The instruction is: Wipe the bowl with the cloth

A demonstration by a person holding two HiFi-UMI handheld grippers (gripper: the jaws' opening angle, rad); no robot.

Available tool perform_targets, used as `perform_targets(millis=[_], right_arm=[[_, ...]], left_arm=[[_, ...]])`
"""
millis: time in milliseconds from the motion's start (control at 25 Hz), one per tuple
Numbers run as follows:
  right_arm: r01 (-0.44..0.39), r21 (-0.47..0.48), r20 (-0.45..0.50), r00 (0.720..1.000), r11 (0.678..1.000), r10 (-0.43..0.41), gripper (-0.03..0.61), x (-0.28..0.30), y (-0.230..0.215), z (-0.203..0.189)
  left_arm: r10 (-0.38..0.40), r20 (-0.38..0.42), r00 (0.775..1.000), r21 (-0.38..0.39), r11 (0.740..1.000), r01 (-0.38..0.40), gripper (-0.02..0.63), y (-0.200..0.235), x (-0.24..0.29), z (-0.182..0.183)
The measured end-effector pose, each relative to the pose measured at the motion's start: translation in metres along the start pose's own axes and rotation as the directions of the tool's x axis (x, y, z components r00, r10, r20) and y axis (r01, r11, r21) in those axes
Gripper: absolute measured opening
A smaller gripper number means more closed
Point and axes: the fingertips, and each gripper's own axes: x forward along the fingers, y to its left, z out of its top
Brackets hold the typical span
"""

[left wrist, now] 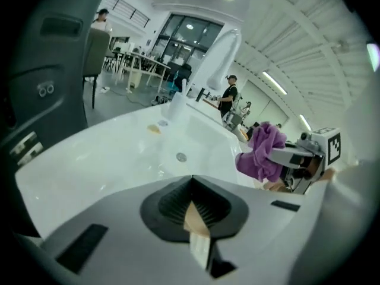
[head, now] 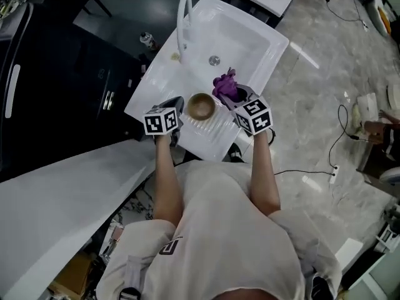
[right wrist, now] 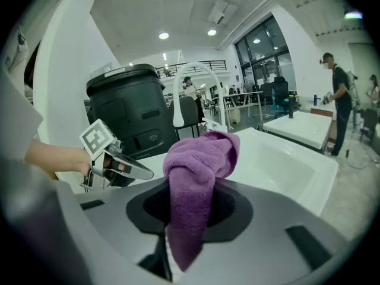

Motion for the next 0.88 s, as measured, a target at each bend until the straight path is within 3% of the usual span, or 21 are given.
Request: perform_targets(millis=[160,360,680,800,880], right_arm=[[0.062,0.023,-0.035,0.998,0.998,-0.061,0.1,0.007,-0.003,-0.006],[0.158,0.044,-0.094,0.984,0.987,-0.153,0.1,0.003,-0.008,-0.019],[0.248,0.09,-0.125,0.964,0.965,-0.236,0.1,0.004,-0.001,-0.028],[0.258,0.101,-0.14,0.96,0.961,-0.243,0.1,0.009,0.01,-0.034],[0.286,0.104,-0.145,0.952,0.953,-0.27,0.1,0.009,0.009,-0.034]], left_arm=[[-0.154,-0.103,0.983,-0.117,0.983,0.142,0.037,0.013,0.026,-0.01],[-0.261,-0.306,0.916,-0.088,0.965,0.245,0.129,0.01,0.051,-0.03],[-0.337,-0.484,0.807,-0.072,0.935,0.347,0.13,-0.001,0.075,-0.062],[-0.305,-0.53,0.792,-0.039,0.941,0.336,0.043,0.008,0.078,-0.072],[-0.312,-0.528,0.79,-0.037,0.938,0.346,0.025,0.006,0.08,-0.072]])
